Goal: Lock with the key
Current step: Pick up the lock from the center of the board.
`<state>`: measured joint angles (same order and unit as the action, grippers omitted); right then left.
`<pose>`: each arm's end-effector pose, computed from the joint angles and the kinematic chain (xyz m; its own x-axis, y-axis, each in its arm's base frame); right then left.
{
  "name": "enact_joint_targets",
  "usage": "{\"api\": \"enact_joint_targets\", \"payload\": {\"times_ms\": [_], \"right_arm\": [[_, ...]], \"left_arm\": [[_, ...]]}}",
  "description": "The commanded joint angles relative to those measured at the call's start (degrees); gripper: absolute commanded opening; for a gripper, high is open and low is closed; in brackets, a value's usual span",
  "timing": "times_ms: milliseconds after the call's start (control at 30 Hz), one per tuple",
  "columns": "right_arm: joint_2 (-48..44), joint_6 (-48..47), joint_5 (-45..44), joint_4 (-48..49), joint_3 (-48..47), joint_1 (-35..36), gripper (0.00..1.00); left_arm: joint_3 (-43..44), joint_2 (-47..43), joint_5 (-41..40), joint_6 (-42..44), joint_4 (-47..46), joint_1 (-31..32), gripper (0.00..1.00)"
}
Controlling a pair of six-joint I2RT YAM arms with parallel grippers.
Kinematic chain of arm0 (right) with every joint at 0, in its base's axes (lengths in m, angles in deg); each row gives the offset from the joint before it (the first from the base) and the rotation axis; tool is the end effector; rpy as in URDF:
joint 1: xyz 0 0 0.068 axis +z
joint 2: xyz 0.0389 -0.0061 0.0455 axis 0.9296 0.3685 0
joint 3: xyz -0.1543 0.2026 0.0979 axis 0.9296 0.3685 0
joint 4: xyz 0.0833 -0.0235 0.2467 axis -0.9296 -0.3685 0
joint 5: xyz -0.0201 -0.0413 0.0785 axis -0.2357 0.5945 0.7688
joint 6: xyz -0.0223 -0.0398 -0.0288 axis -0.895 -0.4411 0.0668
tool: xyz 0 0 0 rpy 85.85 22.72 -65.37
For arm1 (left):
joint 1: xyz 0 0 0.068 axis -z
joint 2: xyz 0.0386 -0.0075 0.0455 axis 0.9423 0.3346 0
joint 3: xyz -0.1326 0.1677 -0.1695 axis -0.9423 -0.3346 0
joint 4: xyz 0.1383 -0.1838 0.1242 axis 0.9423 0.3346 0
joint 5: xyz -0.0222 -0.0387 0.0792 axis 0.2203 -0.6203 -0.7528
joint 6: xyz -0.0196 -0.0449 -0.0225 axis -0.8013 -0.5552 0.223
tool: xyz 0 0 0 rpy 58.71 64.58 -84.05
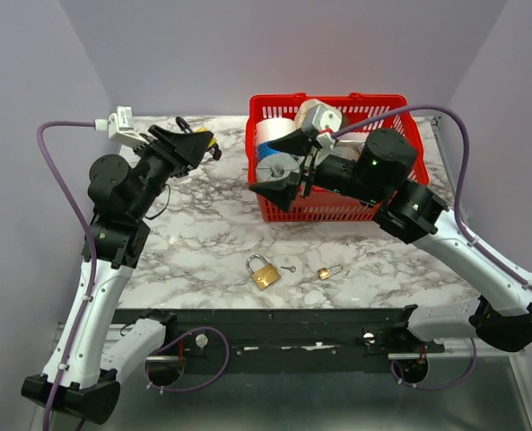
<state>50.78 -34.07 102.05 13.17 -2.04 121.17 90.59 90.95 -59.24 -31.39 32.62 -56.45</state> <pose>0.1536 0.2205 0.4964 0.1498 0.0209 -0.9885 -0.9332 0.3334 -0.1344 0.1749 -0.0506 0.4571 -0.2246 -0.7045 -0.6732 0.3810 0.5724 -0.7261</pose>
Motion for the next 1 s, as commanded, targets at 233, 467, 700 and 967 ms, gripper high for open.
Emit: {"api": "enact_joint_targets", "payload": {"times_ms": [233,467,700,967], "right_arm": [[10.1,2.1,-6.5,10.0,-6.8,0.3,0.88],[13.1,2.3,-6.8,12.5,-8.9,1.4,0.79],[16.7,2.0,-11.4,13.8,-11.7,2.2,0.73],[18.9,0.4,-11.4,13.8,-12.1,3.2,0.71]], "left_arm": [[1.4,-1.1,5.1,-16.7,-5.0,0.1,0.04],[-0.3,-1.5,4.2,-18.2,-5.0,0.1,0.04],[-0.7,-1.5,2.3,-20.6,-4.7,0.1,0.05],[-0.8,-1.5,1.7,-22.2,-4.7,0.1,0.05]]}}
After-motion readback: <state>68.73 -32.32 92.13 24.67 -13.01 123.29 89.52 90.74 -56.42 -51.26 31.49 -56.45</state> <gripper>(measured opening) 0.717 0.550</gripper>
